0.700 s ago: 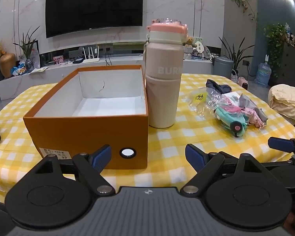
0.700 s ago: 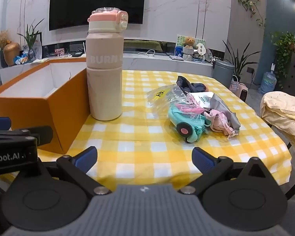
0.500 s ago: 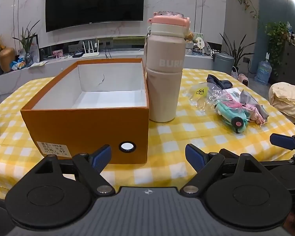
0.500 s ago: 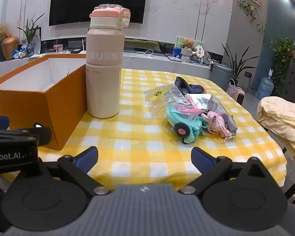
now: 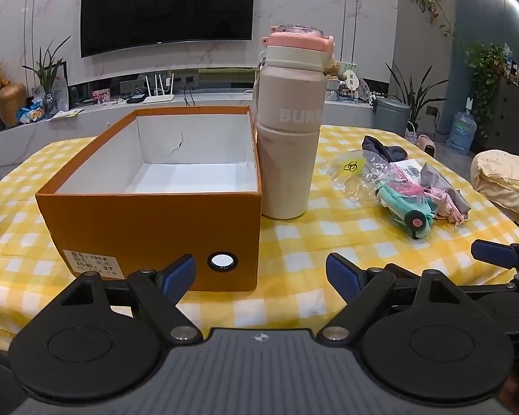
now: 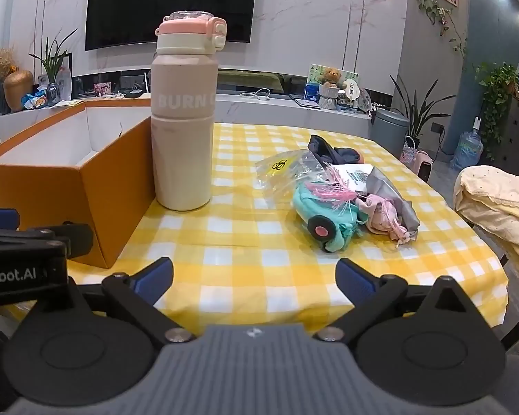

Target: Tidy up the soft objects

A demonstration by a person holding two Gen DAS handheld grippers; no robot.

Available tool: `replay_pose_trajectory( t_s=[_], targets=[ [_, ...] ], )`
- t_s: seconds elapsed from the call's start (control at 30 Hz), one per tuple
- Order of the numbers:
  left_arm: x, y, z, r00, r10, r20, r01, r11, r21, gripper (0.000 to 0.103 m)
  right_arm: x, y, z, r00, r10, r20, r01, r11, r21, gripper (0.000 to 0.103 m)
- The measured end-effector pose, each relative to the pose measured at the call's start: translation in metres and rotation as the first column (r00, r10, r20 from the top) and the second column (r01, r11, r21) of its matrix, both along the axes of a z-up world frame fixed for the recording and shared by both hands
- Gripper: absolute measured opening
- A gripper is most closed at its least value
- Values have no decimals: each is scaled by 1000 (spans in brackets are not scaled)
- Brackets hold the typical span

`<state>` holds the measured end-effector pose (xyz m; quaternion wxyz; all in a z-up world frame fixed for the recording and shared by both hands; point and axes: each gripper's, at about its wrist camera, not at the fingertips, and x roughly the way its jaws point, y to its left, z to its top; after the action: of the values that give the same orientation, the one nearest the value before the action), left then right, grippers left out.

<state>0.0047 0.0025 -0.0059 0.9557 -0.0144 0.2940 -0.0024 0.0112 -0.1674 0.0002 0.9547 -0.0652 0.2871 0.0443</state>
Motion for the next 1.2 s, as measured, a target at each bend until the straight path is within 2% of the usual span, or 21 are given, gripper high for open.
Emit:
replay_pose_trajectory(
  t_s=[1.2],
  targets=[
    [-1, 0, -2, 1000, 4, -9, -4, 1000, 0, 99, 0, 0, -2, 1000, 1, -8, -1, 1000, -13, 98]
  ],
)
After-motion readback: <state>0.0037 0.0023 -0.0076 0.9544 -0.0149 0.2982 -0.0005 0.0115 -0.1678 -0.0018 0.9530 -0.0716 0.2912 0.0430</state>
